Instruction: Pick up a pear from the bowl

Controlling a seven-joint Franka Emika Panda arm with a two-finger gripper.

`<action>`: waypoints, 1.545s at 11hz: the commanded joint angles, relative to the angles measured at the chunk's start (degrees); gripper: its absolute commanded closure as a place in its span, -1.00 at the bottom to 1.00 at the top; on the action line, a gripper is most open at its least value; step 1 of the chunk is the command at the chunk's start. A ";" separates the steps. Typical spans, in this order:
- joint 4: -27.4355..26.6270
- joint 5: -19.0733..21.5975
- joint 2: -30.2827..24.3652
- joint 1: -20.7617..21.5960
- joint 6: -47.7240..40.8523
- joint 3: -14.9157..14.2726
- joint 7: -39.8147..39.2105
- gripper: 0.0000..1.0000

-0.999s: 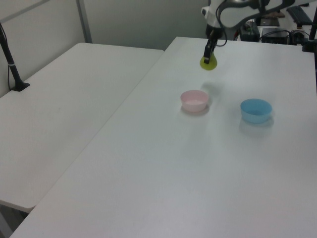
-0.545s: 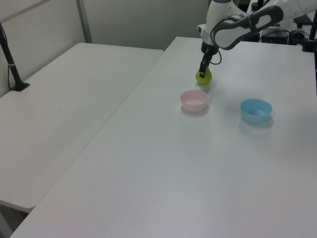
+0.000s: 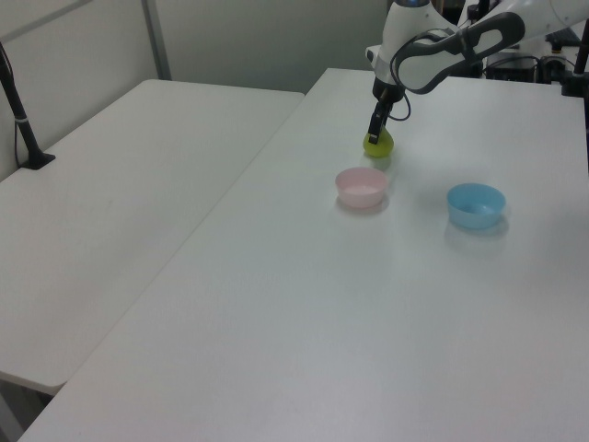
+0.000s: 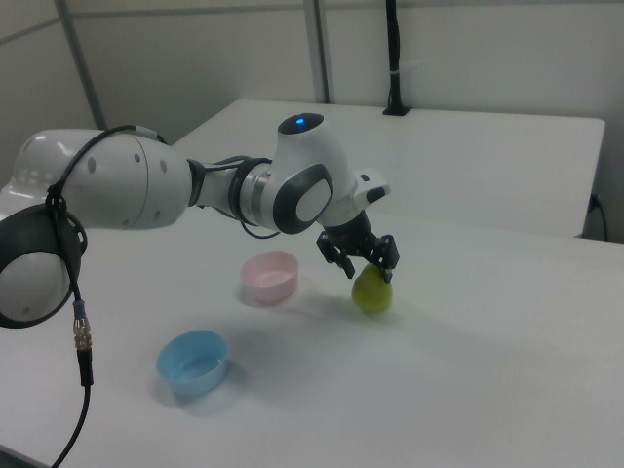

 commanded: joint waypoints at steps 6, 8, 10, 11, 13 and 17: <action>-0.42 0.12 -13.12 8.00 -18.18 0.52 9.90 -1.00; -0.50 0.12 -17.16 12.13 -26.62 0.52 13.85 -1.00; -0.59 0.21 -21.73 15.12 -33.65 0.61 14.66 -1.00; -0.94 0.38 -23.93 16.36 -37.26 0.61 15.09 -1.00; -3.56 0.82 -28.06 17.60 -40.45 0.61 17.63 -1.00; -4.19 1.09 -29.84 17.07 -42.13 0.61 19.32 -1.00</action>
